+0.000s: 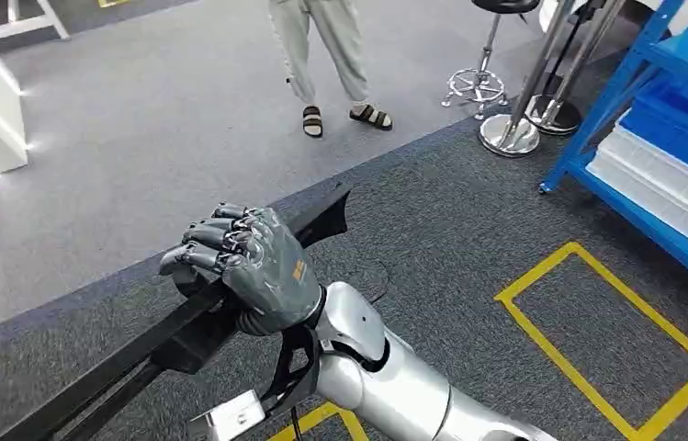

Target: Take the parts from the cabinet and place them on the table.

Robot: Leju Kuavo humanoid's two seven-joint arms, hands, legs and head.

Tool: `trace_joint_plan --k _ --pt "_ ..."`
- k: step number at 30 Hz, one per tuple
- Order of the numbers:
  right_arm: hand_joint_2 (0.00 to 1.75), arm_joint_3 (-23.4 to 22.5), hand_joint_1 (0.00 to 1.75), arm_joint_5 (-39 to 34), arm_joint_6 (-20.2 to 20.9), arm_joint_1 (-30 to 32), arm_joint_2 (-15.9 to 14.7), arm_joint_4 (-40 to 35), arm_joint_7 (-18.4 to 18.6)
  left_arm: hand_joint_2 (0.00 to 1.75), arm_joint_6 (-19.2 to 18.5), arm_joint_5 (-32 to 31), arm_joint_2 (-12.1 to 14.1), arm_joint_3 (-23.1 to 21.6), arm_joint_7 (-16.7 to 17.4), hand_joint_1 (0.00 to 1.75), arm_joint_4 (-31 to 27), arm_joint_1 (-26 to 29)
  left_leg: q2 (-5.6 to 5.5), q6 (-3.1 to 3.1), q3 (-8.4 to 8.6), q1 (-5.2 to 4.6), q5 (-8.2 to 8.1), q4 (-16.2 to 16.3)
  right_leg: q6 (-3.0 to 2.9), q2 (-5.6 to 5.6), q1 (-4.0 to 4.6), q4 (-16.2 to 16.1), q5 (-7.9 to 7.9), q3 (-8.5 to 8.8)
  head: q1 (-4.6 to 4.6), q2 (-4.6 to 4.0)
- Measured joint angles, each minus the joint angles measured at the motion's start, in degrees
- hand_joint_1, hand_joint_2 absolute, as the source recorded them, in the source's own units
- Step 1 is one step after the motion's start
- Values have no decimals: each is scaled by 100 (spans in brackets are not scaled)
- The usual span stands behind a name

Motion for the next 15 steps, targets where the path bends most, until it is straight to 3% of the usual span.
trace_joint_plan --k 1,2,3,4,5,6,7,9,10,11,12,13,14,15 --pt "175 0 175 0 0 3 0 0 0 175 -59 57 4 44 -26 0 0 11 12 -16 -4 12 60 20 10 -73 0 5 -7 1 0 2" --pt "175 0 175 0 0 0 0 0 0 175 -99 101 11 83 -48 0 0 19 23 -24 140 21 234 -237 24 -145 -1 15 -22 4 0 0" --pt "175 0 175 0 -2 -2 0 -2 0 175 -134 151 15 112 -70 0 0 18 73 -24 407 25 474 -707 42 -220 -6 33 -45 12 0 2" --pt "175 0 175 0 -2 -4 2 -2 0 175 -142 202 22 145 -94 0 0 9 229 -12 726 23 705 -1275 65 -285 -6 61 -76 23 0 0" --pt "175 -2 175 0 -2 -9 2 -2 0 175 -144 245 22 188 -107 0 -2 -7 504 8 897 -11 682 -1652 101 -336 14 84 -108 27 0 0" --pt "175 -2 175 0 -2 -15 2 -2 0 175 -144 261 24 219 -114 0 -4 -23 445 103 921 -60 688 -1663 136 -384 56 105 -130 17 2 2" --pt "175 -2 175 2 -4 -12 2 -2 2 175 -136 287 26 247 -118 0 -4 -26 366 158 898 -63 695 -1652 157 -412 58 99 -129 20 0 2" --pt "175 -2 175 4 -4 -18 2 -2 2 175 -98 293 33 300 -118 0 -4 -10 254 208 870 -89 698 -1653 205 -522 62 77 -131 48 2 2" --pt "175 -2 175 4 -4 -25 11 -7 2 175 -88 293 35 324 -114 0 -7 -10 185 265 914 -57 725 -1708 252 -575 54 78 -161 62 2 2" --pt "175 -2 175 9 -4 -25 15 -2 2 175 -88 291 33 341 -114 0 -7 1 119 298 932 -35 744 -1746 281 -310 7 199 -270 52 6 2" --pt "175 -4 175 7 -9 -32 15 -7 2 175 -81 282 33 346 -112 0 -7 -6 84 337 929 -30 756 -1750 281 -66 1 469 -444 -72 2 2" --pt "175 -4 175 9 -9 -31 9 -4 -2 175 -72 259 35 348 -118 0 -7 -22 23 364 921 -30 764 -1749 286 90 -8 921 -677 -287 4 0" --pt "175 -4 175 9 -9 -7 -9 0 -2 175 -55 236 35 350 -120 0 -7 -27 -55 372 916 -35 765 -1749 294 159 -8 1393 -873 -526 4 2" --pt "175 -4 175 9 -9 5 -26 4 5 175 -44 232 35 350 -120 0 -7 -25 -139 373 908 -42 765 -1742 297 187 -5 1758 -972 -733 4 0"
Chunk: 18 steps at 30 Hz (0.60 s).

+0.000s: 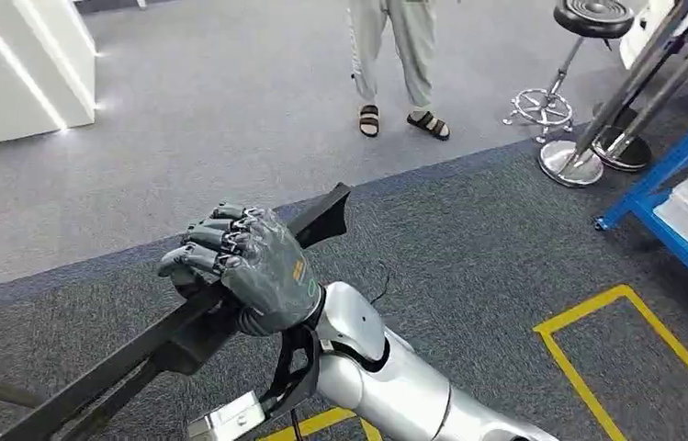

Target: Take the parts from the cabinet and place them on the table.

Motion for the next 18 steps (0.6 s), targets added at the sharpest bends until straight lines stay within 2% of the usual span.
trace_joint_plan --k 1,2,3,4,5,6,7,8,9,10,11,12,13,14,15,16,17,18 --pt "175 0 175 0 0 2 -11 7 0 175 9 0 0 2 0 0 0 11 -82 0 0 -4 0 6 -6 7 0 103 57 -84 0 0" --pt "175 0 175 0 0 1 -11 9 0 175 15 -2 0 2 0 0 0 21 -157 -1 2 -4 0 17 -17 10 0 -66 239 -33 0 2" --pt "175 0 175 0 0 -3 -9 9 0 175 15 -4 0 4 0 0 0 23 -247 -3 2 -4 -1 35 -34 28 -1 -463 520 136 0 2" --pt "175 0 175 0 0 -6 -9 9 0 175 15 -4 0 4 0 0 0 19 -333 -10 3 -4 -6 51 -59 96 -7 -965 802 359 0 2" --pt "175 0 175 0 0 -10 -9 9 0 175 15 -4 -2 4 -2 0 0 18 -403 -22 -6 0 -13 65 -90 316 -10 -1443 1009 566 0 2" --pt "175 0 175 0 0 -7 -9 9 0 175 6 -7 -20 4 -20 0 0 10 -456 -70 -41 -35 -15 100 -97 506 -33 -1575 935 602 -2 2" --pt "175 0 175 0 0 -12 -9 9 2 175 -20 -7 -17 4 -50 0 0 11 -522 -110 -71 2 7 85 -91 426 -17 -1573 954 594 2 2" --pt "175 0 175 4 0 -14 -9 9 4 175 -52 -7 -17 4 -83 0 0 25 -561 -151 -87 14 17 79 -105 392 9 -1573 958 585 0 0" --pt "175 0 175 18 0 -18 -2 9 7 175 -68 -7 -15 7 -101 0 0 44 -622 -199 -90 29 39 43 -134 344 30 -1571 968 590 0 0" --pt "175 0 175 26 0 -21 9 7 7 175 -72 -7 -13 7 -112 0 0 52 -687 -249 -103 21 51 29 -184 268 -11 -1645 1005 625 0 0" --pt "175 0 175 39 0 -26 20 7 17 175 -72 -9 13 7 -118 0 0 73 -488 -243 -109 25 8 104 -223 164 -28 -1712 1039 670 0 2" --pt "175 4 175 61 -4 -29 35 4 24 175 -68 -13 13 7 -127 0 0 70 -192 -254 -194 -13 -131 287 -261 118 -25 -1745 1048 692 -7 0" --pt "175 4 175 91 -9 -38 35 -6 37 175 -55 -24 13 7 -140 0 0 53 -8 -280 -404 -8 -373 710 -277 23 -8 -1747 1047 693 -2 2" --pt "175 4 175 118 -17 -22 33 -7 61 175 -28 -52 13 7 -151 0 0 50 78 -297 -611 5 -570 1147 -283 -60 8 -1744 1042 694 -4 2" --pt "175 9 175 131 -24 7 24 -7 83 175 -11 -52 13 7 -155 0 0 54 116 -315 -796 18 -701 1529 -294 -156 19 -1742 1034 693 -4 2" --pt "175 9 175 142 -26 23 15 -7 87 175 13 -52 15 7 -155 0 0 69 138 -325 -878 26 -724 1704 -295 -229 24 -1736 1025 687 -2 0" --pt "175 11 175 157 -28 26 7 -7 87 175 24 -50 15 7 -155 0 0 85 151 -336 -831 34 -635 1632 -289 -310 24 -1727 1017 683 -4 2" --pt "175 13 175 171 -28 26 -2 -7 92 175 33 -50 20 7 -157 0 0 94 175 -344 -640 42 -417 1281 -277 -392 23 -1709 998 681 -4 2"
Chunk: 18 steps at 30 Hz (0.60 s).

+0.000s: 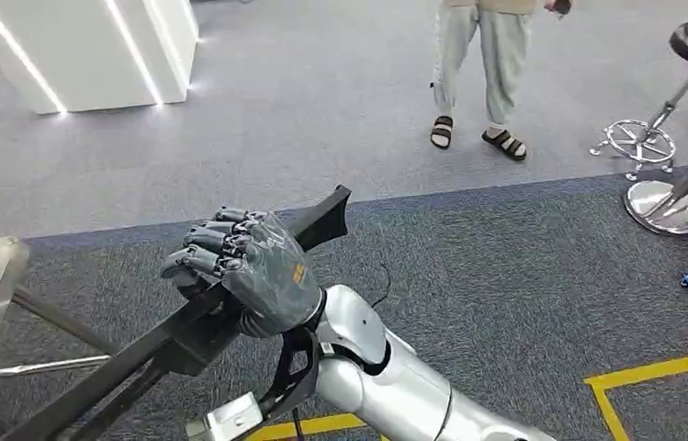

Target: Take the parts from the cabinet and place them on the table.

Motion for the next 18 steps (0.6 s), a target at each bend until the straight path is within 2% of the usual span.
trace_joint_plan --k 1,2,3,4,7,8,9,10,11,12,13,14,15,16,17,18 --pt "175 0 175 7 -4 -1 0 -2 0 175 4 0 4 0 -4 0 0 0 48 4 225 3 196 -398 16 -57 -3 16 -18 4 0 0" --pt "175 0 175 11 -7 -1 0 -4 0 175 20 0 11 0 -18 0 -2 -4 266 19 544 -5 401 -942 46 -119 3 42 -48 19 0 -2" --pt "175 0 175 13 -11 0 -2 -15 0 175 42 0 11 0 -37 0 -2 -22 576 53 648 -79 292 -1162 85 -164 56 62 -78 18 0 -2" --pt "175 -4 175 15 -22 -3 -9 -20 2 175 63 0 11 0 -59 0 -4 -35 449 141 636 -77 338 -1173 110 -214 73 70 -90 16 15 -2" --pt "175 -4 175 15 -31 -1 -9 -20 2 175 90 0 11 0 -63 0 -4 -15 248 226 609 -87 347 -1184 175 -388 74 53 -111 55 13 -2" --pt "175 -4 175 17 -31 -2 -9 -33 2 175 94 0 11 0 -66 0 -4 -4 185 277 634 -53 377 -1223 246 -238 24 107 -172 53 11 -2" --pt "175 -4 175 17 -33 1 -11 -39 2 175 96 0 11 0 -70 0 -4 -9 127 298 632 -55 383 -1227 256 67 0 283 -306 -6 13 -2" --pt "175 -11 175 17 -37 1 -22 -50 2 175 98 0 11 0 -74 0 -4 -26 67 343 622 -57 392 -1227 257 251 -3 657 -536 -183 13 0" --pt "175 -11 175 17 -39 8 -39 -50 2 175 98 9 11 2 -77 0 -4 -39 3 364 612 -65 397 -1226 259 338 -2 1112 -756 -404 13 0" --pt "175 -11 175 17 -42 30 -61 -48 2 175 87 66 11 4 -83 0 -4 -48 -82 372 604 -75 400 -1225 259 372 -1 1534 -916 -625 13 0" --pt "175 -13 175 15 -44 54 -83 -48 11 175 59 129 11 24 -107 0 -4 -44 -175 377 600 -84 403 -1223 251 385 -1 1818 -955 -789 13 0" --pt "175 -13 175 15 -44 68 -96 -48 11 175 15 186 11 50 -138 0 -4 -34 -263 377 603 -90 404 -1221 236 392 1 1792 -841 -807 13 -2" --pt "175 -13 175 15 -46 71 -103 -48 11 175 -62 283 11 83 -190 0 -4 -28 -347 375 604 -94 405 -1217 213 408 1 1537 -624 -712 13 0" --pt "175 -15 175 15 -52 71 -107 -48 11 175 -136 376 11 140 -241 0 -4 -31 -437 370 611 -95 408 -1212 179 456 3 1078 -336 -504 13 0" --pt "175 -17 175 11 -63 71 -105 -48 11 175 -166 413 -2 181 -267 0 -4 -36 -521 367 622 -94 409 -1207 139 580 7 546 -64 -255 13 0" --pt "175 -24 175 4 -83 74 -109 -46 9 175 -194 424 -20 192 -297 0 -4 -36 -569 359 607 -78 412 -1205 110 881 7 195 10 -121 11 0"
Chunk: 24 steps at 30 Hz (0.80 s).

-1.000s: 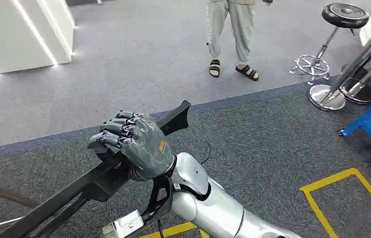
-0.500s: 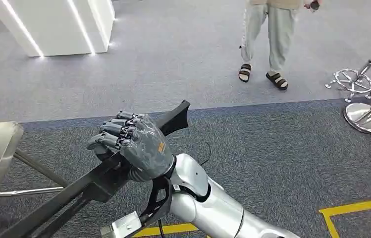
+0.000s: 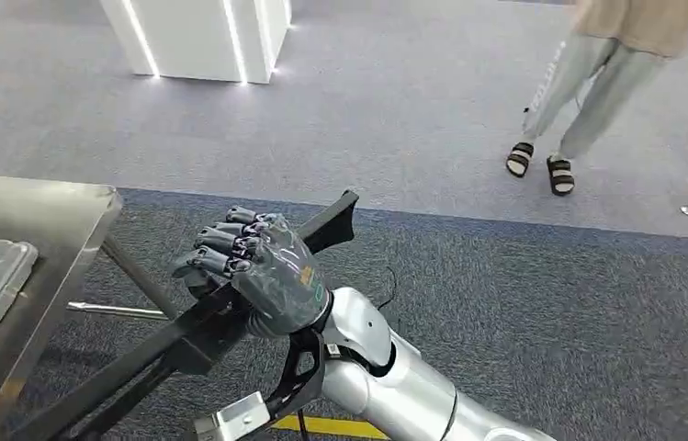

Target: Take the parts from the cabinet and place them on the table.

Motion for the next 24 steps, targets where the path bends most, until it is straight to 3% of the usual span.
trace_joint_plan --k 1,2,4,5,6,7,9,10,11,12,13,14,15,16,17,19,20,21,22,23,24 --pt "175 -13 175 -9 -24 18 -7 -2 -5 175 -22 7 -11 20 -9 0 0 -19 -73 -43 -28 -30 5 29 5 40 -14 -84 -11 26 0 0" --pt "175 -28 175 -15 -35 35 -18 -2 -13 175 -29 15 -13 46 -16 0 0 -15 -112 -86 -57 1 27 10 11 -52 11 -76 2 18 2 -2" --pt "175 -57 175 -72 -66 72 -22 0 -33 175 -96 15 -9 90 17 0 0 29 -242 -180 -63 31 56 -43 -30 -144 41 -109 20 33 2 0" --pt "175 -61 175 -110 -77 86 -20 0 -53 175 -154 18 9 96 19 0 0 44 -274 -203 -80 16 48 -29 -85 -230 -56 -233 80 85 2 0" --pt "175 -66 175 -145 -83 98 -22 11 -81 175 -207 35 24 101 15 0 0 67 47 -200 -111 -17 -39 79 -100 -305 -28 -285 95 134 0 -2" --pt "175 -76 175 -188 -103 108 -22 22 -120 175 -262 39 26 103 2 0 0 67 284 -218 -246 -17 -233 365 -127 -382 -17 -305 102 154 -5 -2" --pt "175 -120 175 -212 -107 170 -31 74 -144 175 -334 50 46 125 -33 0 0 67 484 -272 -691 11 -659 1283 -151 -582 11 -302 81 156 -2 -2" --pt "175 -129 175 -214 -107 205 -37 101 -147 175 -346 50 48 127 -37 0 0 80 514 -297 -856 27 -761 1618 -149 -675 12 -298 69 152 -5 0" --pt "175 -129 175 -214 -107 232 -39 129 -147 175 -350 50 50 127 -40 0 0 100 536 -319 -882 47 -726 1674 -143 -749 12 -296 60 152 -5 0" --pt "175 -129 175 -214 -105 242 -39 149 -147 175 -350 50 57 127 -40 0 0 117 558 -337 -771 67 -578 1467 -129 -823 10 -291 47 156 -5 0" --pt "175 -131 175 -214 -107 244 -39 160 -149 175 -350 50 70 127 -40 0 0 125 599 -347 -520 81 -341 1016 -106 -894 1 -278 27 165 -5 -2" --pt "175 -135 175 -214 -107 244 -37 164 -149 175 -350 50 74 127 -42 0 0 123 706 -349 -214 84 -110 469 -83 -958 -7 -254 -2 179 -5 0" --pt "175 -138 175 -214 -107 243 -37 164 -151 175 -350 50 76 127 -46 0 0 114 960 -349 33 75 -48 -31 -41 -1026 -1 -213 -43 191 -5 0" --pt "175 -140 175 -214 -107 242 -39 168 -153 175 -352 50 74 127 -51 0 0 103 963 -282 62 21 -62 -22 -1 -1057 41 -194 -70 182 -1 0" --pt "175 -140 175 -217 -107 247 -37 179 -158 175 -352 50 76 129 -50 0 0 105 868 -224 45 17 -58 -17 23 -1083 38 -198 -73 189 -5 0" --pt "175 -140 175 -230 -97 243 -37 197 -164 175 -350 57 94 144 -74 0 0 122 772 -169 21 -15 -59 -22 69 -1178 37 -214 -73 213 -5 -2" --pt "175 -140 175 -236 -92 237 -33 206 -168 175 -354 59 96 153 -92 0 0 119 715 -121 37 14 -41 -61 103 -1226 29 -210 -95 227 -2 0" --pt "175 -140 175 -267 -61 237 -26 214 -186 175 -365 70 96 166 -116 0 0 124 639 -88 66 37 -19 -93 147 -1040 -15 -120 -184 225 0 0" --pt "175 -140 175 -313 -46 235 -20 228 -223 175 -378 74 96 173 -125 0 0 109 602 -48 64 42 -9 -95 151 -772 -24 128 -350 108 -5 -2" --pt "175 -140 175 -359 -15 238 -20 241 -258 175 -378 63 96 175 -136 0 0 87 531 -24 59 39 -5 -95 154 -607 -34 600 -598 -117 0 0" --pt "175 -138 175 -402 6 251 -20 295 -271 175 -376 50 92 175 -134 0 0 82 461 -13 59 33 -7 -94 161 -527 -28 1107 -816 -369 -2 0"
